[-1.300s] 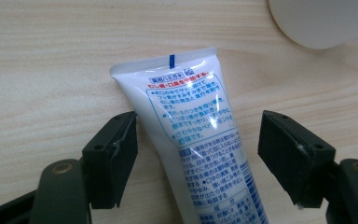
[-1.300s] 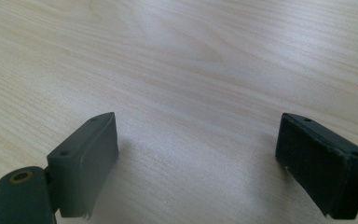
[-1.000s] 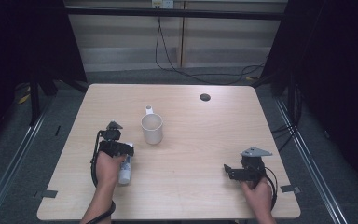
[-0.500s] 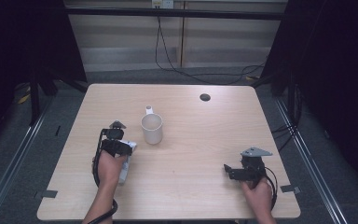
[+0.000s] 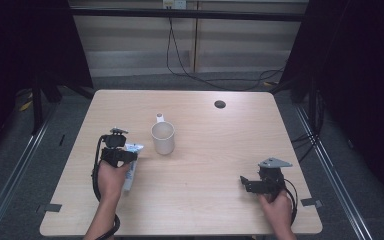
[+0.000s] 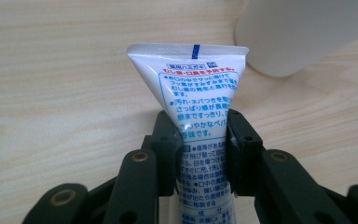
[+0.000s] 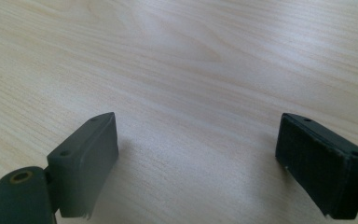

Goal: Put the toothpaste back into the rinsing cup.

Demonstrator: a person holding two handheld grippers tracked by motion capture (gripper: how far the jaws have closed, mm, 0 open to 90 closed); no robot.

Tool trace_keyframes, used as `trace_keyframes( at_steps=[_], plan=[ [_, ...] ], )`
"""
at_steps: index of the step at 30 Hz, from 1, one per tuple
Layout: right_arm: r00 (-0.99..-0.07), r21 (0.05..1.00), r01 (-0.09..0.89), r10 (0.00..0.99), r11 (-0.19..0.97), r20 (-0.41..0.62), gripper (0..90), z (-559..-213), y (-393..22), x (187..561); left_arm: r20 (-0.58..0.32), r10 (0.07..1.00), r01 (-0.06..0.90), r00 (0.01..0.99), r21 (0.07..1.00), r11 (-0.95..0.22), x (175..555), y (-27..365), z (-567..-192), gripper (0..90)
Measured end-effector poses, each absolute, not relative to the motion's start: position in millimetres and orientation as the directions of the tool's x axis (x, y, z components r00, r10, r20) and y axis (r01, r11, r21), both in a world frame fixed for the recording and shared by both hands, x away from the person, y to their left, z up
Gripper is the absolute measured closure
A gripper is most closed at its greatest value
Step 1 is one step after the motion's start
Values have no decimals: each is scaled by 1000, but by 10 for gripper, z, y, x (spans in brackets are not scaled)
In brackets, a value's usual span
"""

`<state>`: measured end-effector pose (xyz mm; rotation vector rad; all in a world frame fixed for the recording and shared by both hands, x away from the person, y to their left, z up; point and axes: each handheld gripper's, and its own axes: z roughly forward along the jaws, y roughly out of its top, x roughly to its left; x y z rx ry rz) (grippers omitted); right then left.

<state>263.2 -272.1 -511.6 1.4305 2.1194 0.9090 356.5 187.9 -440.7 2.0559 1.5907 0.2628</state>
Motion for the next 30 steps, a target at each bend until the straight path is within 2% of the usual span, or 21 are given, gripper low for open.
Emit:
trace_keyframes(
  at_steps=[13, 30],
  plan=[
    [-379, 718, 647, 925, 255, 13, 124, -5116, -2721, 2631, -187, 931, 758, 314, 639, -127, 3492, 1966, -4208, 686],
    [-379, 718, 647, 925, 255, 13, 124, -5116, -2721, 2631, -206, 919, 682, 337, 726, -88, 3463, 1983, -3982, 688]
  ],
)
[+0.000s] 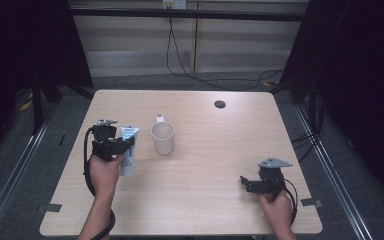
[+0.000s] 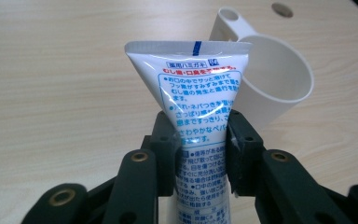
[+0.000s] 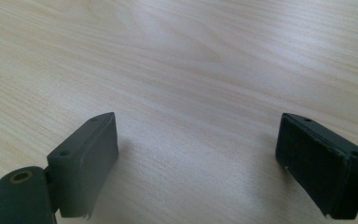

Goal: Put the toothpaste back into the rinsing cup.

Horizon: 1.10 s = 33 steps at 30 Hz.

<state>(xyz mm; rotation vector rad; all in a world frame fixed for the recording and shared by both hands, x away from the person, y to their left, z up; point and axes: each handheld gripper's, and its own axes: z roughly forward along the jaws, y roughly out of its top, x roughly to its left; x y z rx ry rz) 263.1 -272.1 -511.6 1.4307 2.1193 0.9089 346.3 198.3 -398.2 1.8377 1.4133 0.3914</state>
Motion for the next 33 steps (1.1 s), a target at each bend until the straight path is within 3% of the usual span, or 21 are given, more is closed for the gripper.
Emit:
trace_keyframes(
  at_steps=[33],
  plan=[
    [-379, 718, 648, 925, 255, 13, 124, -5116, -2721, 2631, -211, 900, 571, 381, 819, -50, 3555, 1818, -3609, 686]
  ],
)
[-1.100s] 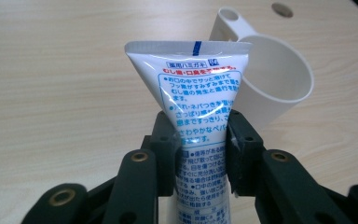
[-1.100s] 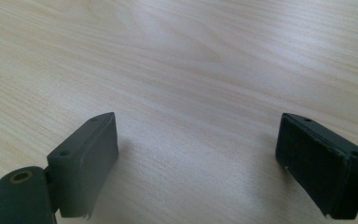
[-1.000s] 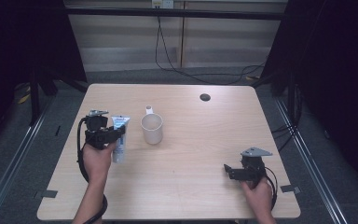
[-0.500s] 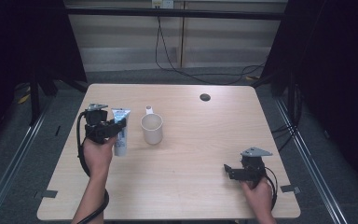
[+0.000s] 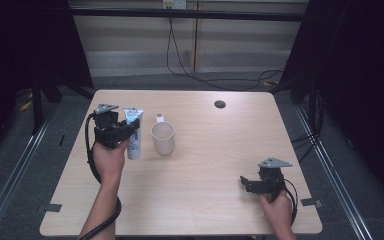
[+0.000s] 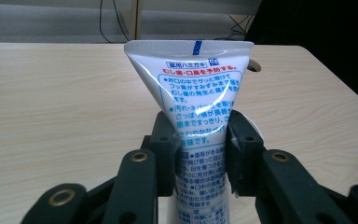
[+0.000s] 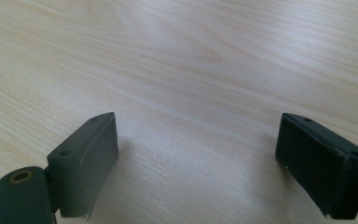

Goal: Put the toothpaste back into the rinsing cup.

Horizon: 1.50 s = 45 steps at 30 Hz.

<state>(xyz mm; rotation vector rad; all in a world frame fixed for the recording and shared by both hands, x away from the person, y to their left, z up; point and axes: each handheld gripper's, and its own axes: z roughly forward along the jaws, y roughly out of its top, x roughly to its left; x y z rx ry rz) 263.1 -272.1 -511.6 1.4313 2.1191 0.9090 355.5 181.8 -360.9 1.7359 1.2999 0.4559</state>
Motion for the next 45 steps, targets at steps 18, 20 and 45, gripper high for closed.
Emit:
trace_keyframes(
  at_steps=[18, 20, 45],
  plan=[
    [-379, 718, 647, 925, 255, 13, 124, -5116, -2721, 2631, -218, 888, 527, 405, 849, -32, 3630, 1682, -3481, 685],
    [-379, 718, 647, 925, 255, 13, 124, -5116, -2721, 2631, -217, 886, 525, 410, 850, -35, 3645, 1664, -3464, 685],
    [-379, 718, 647, 925, 255, 13, 123, -5116, -2721, 2631, -219, 864, 506, 454, 861, -48, 3842, 1340, -3380, 683]
  ],
)
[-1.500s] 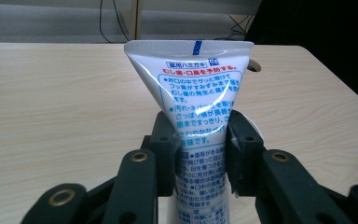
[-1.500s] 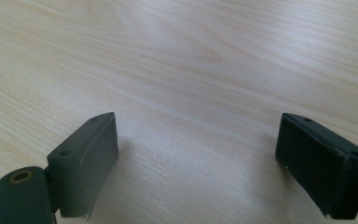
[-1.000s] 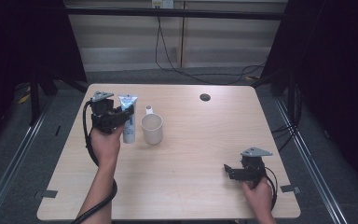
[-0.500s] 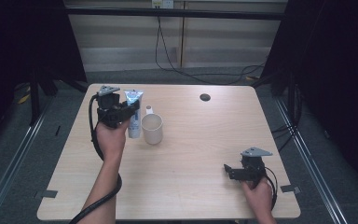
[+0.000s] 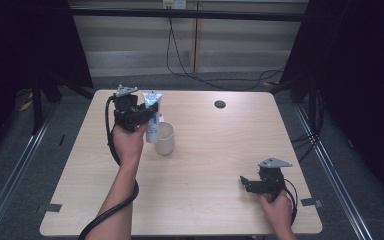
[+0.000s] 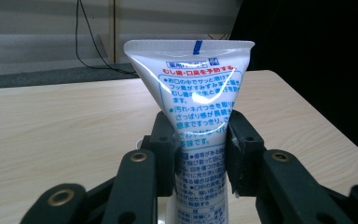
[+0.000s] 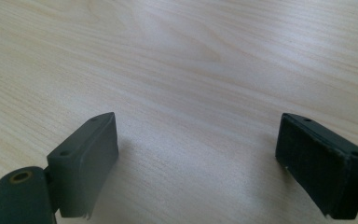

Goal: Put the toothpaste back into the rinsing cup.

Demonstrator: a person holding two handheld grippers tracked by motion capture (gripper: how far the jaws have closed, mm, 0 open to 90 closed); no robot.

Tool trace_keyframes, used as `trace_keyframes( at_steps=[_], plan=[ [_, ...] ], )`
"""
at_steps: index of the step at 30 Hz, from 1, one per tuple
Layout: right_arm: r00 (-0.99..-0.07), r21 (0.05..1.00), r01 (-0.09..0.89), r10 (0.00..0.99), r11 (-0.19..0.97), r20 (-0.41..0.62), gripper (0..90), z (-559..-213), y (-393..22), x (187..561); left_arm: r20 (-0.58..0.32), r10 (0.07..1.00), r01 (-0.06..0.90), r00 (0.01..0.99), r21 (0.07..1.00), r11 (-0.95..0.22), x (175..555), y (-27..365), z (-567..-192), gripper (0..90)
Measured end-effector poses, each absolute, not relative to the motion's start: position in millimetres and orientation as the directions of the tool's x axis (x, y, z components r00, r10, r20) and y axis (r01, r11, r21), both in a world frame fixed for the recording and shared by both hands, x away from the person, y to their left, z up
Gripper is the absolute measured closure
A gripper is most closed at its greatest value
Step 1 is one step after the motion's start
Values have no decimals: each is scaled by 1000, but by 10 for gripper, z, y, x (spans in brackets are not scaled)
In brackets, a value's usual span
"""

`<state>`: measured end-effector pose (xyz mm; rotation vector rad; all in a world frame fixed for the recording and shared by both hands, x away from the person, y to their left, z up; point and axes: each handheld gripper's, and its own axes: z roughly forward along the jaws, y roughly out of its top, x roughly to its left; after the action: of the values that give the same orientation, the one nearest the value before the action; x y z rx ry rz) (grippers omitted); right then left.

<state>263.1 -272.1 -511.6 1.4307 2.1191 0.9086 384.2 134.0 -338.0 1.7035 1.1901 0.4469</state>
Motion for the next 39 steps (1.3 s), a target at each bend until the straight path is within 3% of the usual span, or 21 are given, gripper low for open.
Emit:
trace_keyframes(
  at_steps=[39],
  plan=[
    [-378, 719, 648, 926, 253, 15, 124, -5116, -2718, 2631, -204, 879, 498, 432, 866, -44, 4174, 1144, -3591, 675]
  ],
)
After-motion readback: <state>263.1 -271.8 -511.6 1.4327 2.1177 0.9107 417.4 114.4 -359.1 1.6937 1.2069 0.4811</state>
